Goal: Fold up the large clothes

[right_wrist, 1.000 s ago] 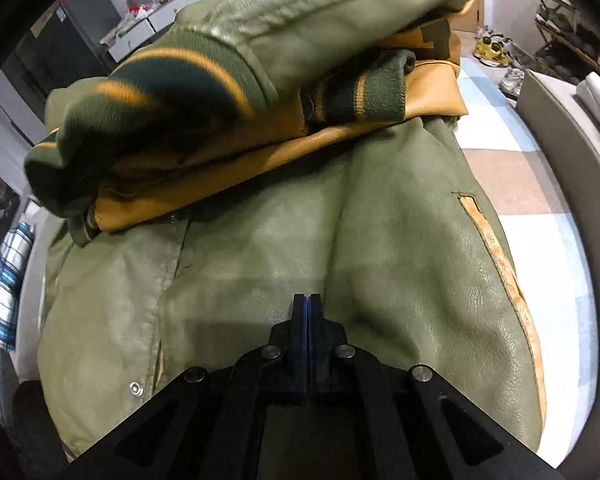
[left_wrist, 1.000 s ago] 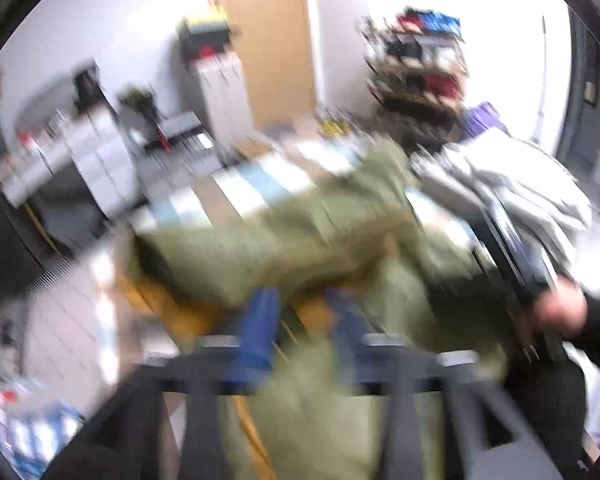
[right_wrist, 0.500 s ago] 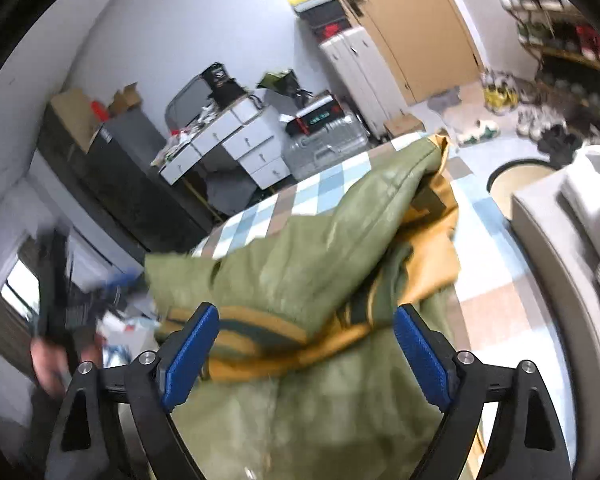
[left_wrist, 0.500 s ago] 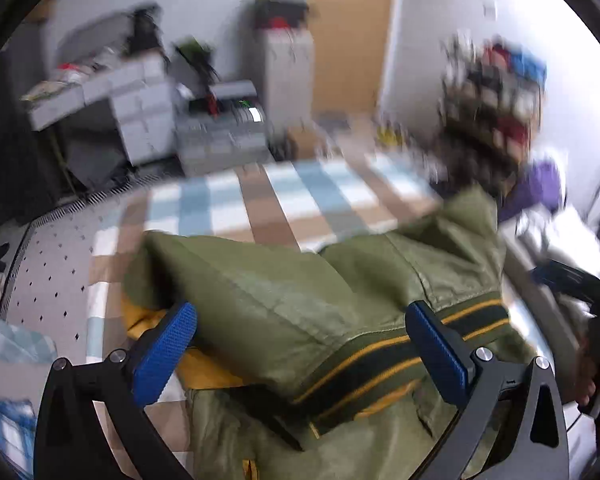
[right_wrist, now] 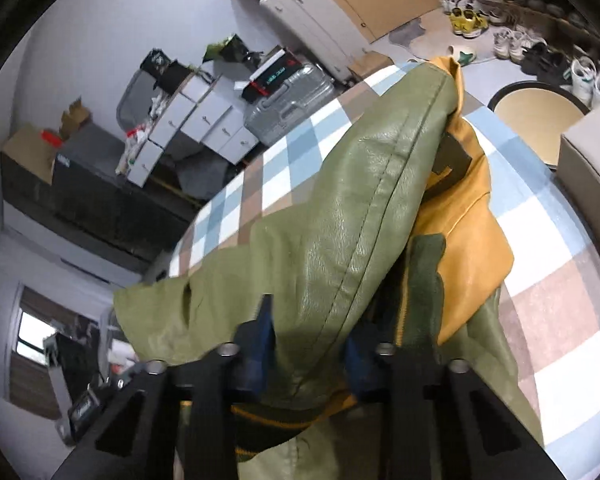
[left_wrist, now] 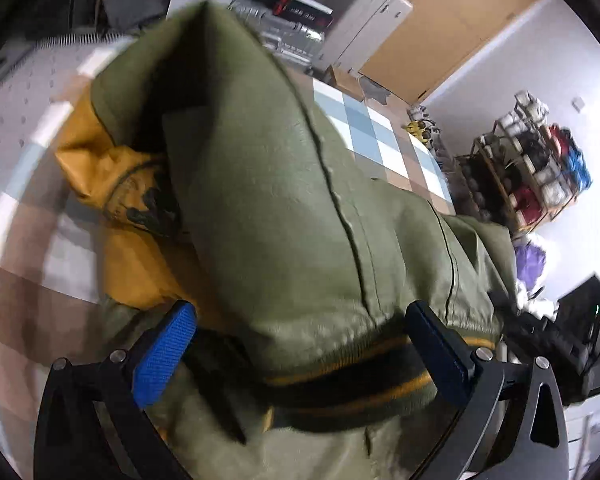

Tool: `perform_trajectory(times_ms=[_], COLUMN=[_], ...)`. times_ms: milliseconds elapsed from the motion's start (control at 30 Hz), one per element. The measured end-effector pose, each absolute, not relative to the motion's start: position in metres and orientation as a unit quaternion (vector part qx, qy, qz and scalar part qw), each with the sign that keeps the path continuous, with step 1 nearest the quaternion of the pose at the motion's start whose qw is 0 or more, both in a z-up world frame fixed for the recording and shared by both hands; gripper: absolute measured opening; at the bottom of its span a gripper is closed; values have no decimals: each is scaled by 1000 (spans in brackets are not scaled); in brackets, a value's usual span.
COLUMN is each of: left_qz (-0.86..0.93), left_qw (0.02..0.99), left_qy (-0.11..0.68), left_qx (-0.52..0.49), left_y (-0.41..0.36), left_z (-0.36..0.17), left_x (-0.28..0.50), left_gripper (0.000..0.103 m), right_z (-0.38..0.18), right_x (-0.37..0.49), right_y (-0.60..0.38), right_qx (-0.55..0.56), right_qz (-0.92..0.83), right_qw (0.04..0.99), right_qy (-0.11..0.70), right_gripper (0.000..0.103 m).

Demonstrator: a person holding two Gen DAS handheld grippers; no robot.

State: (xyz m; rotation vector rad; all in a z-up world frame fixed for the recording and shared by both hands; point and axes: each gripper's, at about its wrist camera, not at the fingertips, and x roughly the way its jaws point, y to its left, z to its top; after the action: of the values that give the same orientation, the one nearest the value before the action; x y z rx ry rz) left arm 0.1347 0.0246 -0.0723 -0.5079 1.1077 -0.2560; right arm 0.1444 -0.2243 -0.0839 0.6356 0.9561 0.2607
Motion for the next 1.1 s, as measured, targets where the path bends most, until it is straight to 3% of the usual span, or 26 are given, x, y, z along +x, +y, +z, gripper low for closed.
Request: perform_trajectory(times_ms=[33, 67, 133, 200, 267, 433, 600, 900, 967, 1100], left_qz=[-131, -138, -144, -150, -165, -199, -244, -197, -194, -202], left_qw=[804, 798, 794, 801, 810, 831, 814, 777, 774, 798], left_qy=[519, 520, 519, 512, 491, 445, 447, 513, 515, 512], left_qx=[-258, -271, -281, -272, -275, -270, -279, -306, -312, -245], left_y=[26, 27, 28, 23, 22, 28, 29, 37, 40, 42], left_z=[-75, -75, -69, -61, -48, -21, -48, -128, -133, -96], left_x=[137, 140, 137, 132, 126, 79, 42, 35, 33, 14], left_gripper=[95, 75, 61, 34, 23, 22, 17, 16, 19, 37], right_z=[-84, -82, -80, -75, -62, -34, -30, -155, -166, -155], right_x=[141, 140, 133, 129, 126, 103, 58, 20, 23, 27], right_y=[-223, -223, -224, -221, -215, -215, -231, -258, -256, -237], right_qx=[298, 294, 297, 293, 275, 262, 249, 329, 333, 262], right_qz=[128, 130, 137, 145, 155, 171, 207, 150, 137, 110], right_qw=[834, 837, 841, 846, 857, 874, 885, 819, 814, 837], right_qy=[447, 443, 431, 422, 408, 372, 335, 445, 456, 468], right_gripper=[22, 21, 20, 19, 18, 17, 16, 15, 16, 19])
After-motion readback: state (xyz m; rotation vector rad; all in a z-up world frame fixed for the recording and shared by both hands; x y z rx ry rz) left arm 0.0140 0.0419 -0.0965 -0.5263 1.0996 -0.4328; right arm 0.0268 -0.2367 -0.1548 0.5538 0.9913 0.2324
